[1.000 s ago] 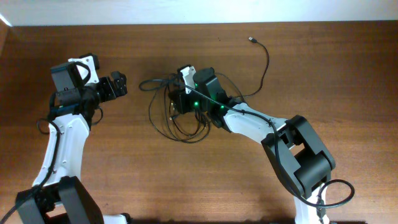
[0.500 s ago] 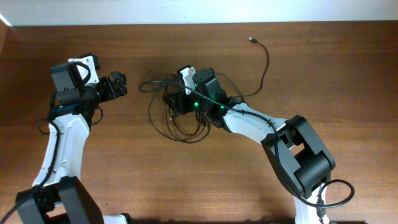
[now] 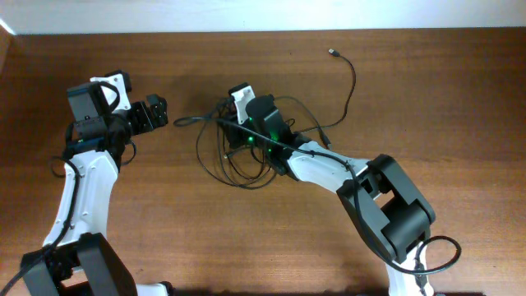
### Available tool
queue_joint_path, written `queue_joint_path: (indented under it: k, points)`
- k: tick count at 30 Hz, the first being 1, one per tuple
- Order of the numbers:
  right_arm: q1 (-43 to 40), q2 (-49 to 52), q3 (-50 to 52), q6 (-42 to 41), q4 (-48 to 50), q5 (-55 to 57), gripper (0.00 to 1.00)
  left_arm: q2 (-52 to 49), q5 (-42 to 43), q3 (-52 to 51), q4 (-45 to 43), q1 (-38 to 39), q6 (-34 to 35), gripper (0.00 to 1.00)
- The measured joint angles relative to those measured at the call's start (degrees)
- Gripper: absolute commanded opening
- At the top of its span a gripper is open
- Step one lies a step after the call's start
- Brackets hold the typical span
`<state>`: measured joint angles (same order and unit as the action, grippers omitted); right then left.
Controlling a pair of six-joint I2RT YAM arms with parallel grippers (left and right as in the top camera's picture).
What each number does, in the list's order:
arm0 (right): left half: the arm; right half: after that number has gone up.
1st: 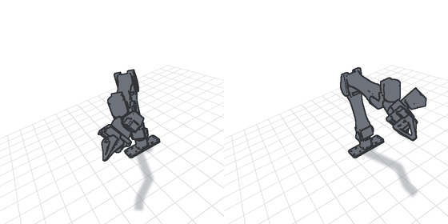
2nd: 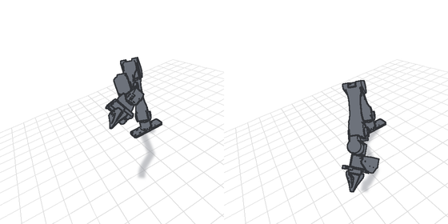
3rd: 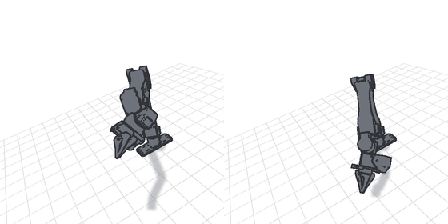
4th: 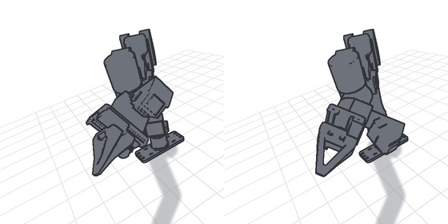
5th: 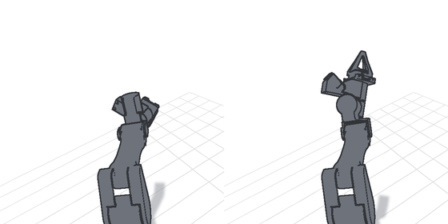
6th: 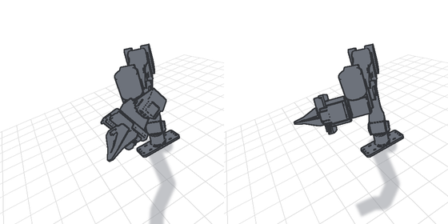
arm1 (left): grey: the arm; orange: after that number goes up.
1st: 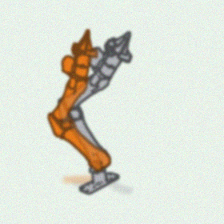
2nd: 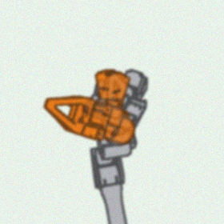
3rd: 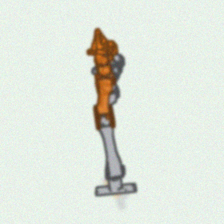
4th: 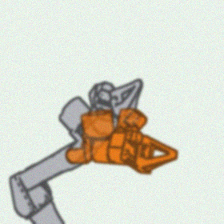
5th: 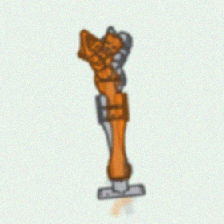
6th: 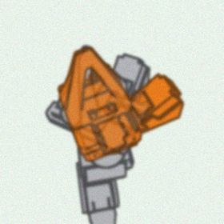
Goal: Untangle cables
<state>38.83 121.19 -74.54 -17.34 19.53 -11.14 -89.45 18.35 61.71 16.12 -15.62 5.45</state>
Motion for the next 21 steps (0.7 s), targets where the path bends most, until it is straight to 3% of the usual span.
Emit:
queue_joint_path:
  k: [14,21]
  points:
    - [-1.44,-2.75,-0.02,-0.15,-3.52,-0.59,0.04,0.0,-0.02,0.0,-0.02,0.0,0.0,0.99]
    - [-7.72,-29.92,-0.26,0.0,-4.57,-0.79,0.04,0.0,0.0,0.0,0.0,0.0,0.0,0.99]
